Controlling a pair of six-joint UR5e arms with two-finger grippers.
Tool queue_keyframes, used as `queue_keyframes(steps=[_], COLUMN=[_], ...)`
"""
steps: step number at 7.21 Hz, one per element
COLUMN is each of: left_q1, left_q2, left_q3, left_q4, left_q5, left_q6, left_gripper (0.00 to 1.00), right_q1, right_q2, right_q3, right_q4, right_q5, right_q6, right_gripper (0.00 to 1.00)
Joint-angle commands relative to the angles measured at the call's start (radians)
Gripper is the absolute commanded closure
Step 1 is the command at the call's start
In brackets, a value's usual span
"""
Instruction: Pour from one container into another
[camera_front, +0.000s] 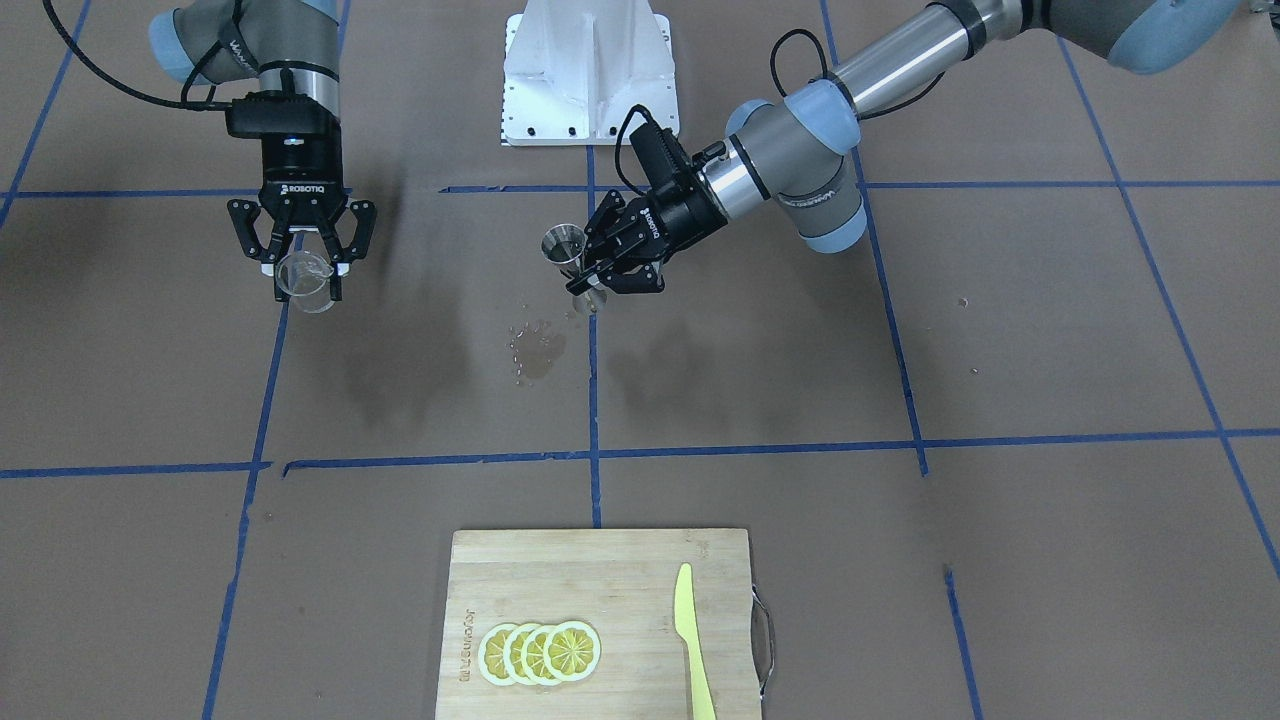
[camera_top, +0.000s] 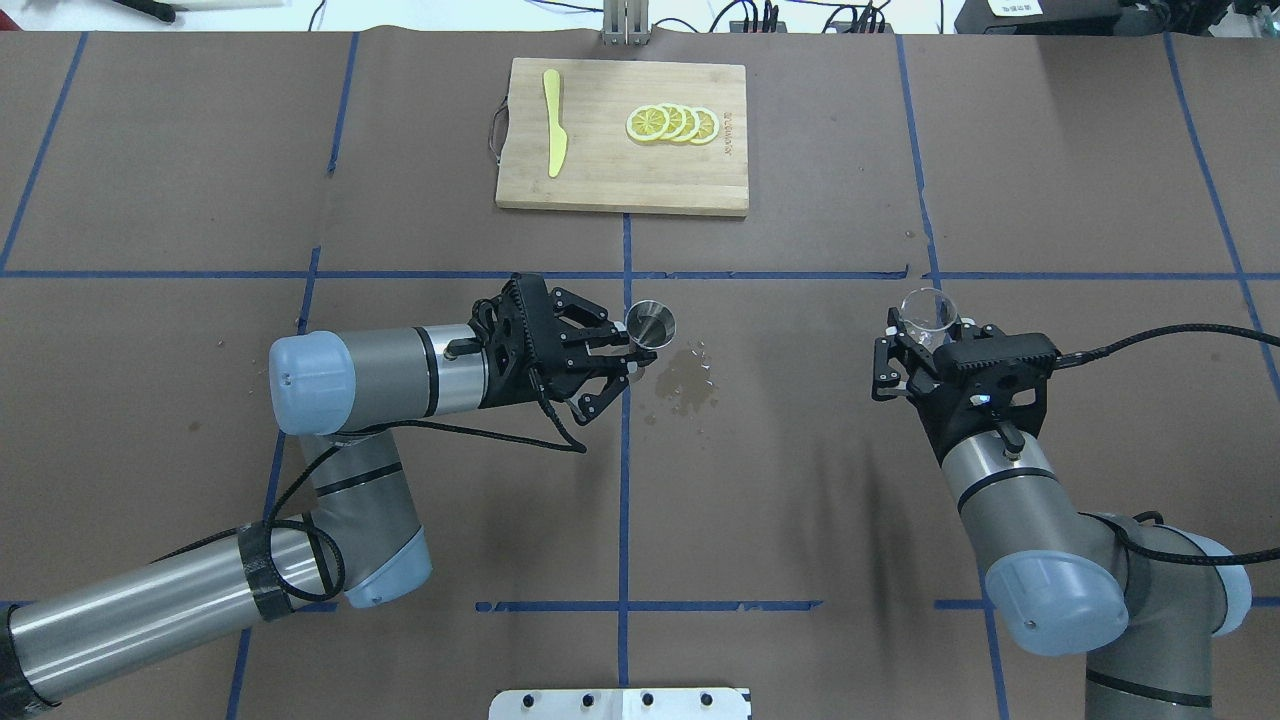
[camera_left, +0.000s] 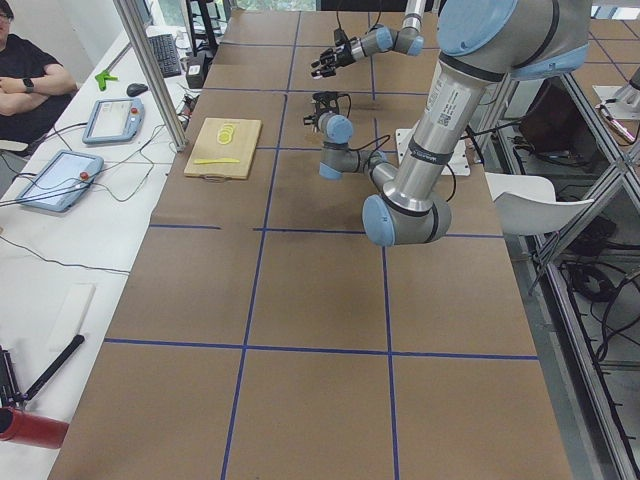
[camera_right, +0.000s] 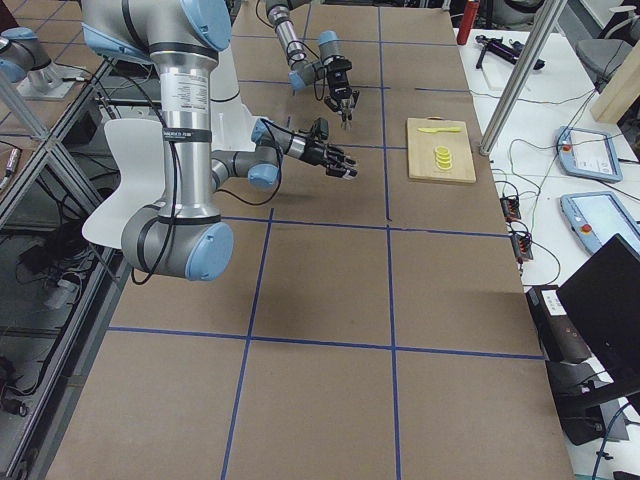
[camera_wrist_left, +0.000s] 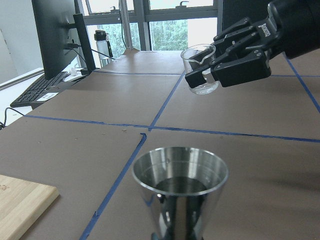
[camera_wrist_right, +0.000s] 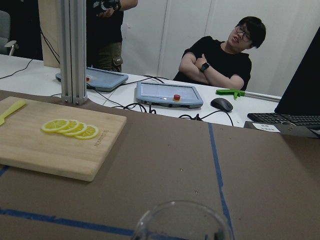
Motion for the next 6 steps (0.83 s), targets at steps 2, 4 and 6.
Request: queue_keyframes(steps=[2, 4, 6], left_q1=[0.0, 0.001, 0.0], left_q2=[0.002, 0.002, 0.004], left_q3=[-0.001, -0.001, 0.001], left_q4=[0.0, 0.0, 0.001], left_q5=[0.0, 0.0, 0.0], left_q6=[0.0, 0.0, 0.001], left_gripper=[1.0, 1.0, 1.0], right_q1=[-0.001, -0.007, -0.026], right_q2=[-0.048, -0.054, -0.054], right_q3=[-0.189, -0.215, -0.265], right_q4=[0.224, 0.236, 0.237], right_q5=[-0.041, -0.077, -0.095], right_q6=[0.144, 0.171, 0.206], right_gripper=[1.0, 1.0, 1.0])
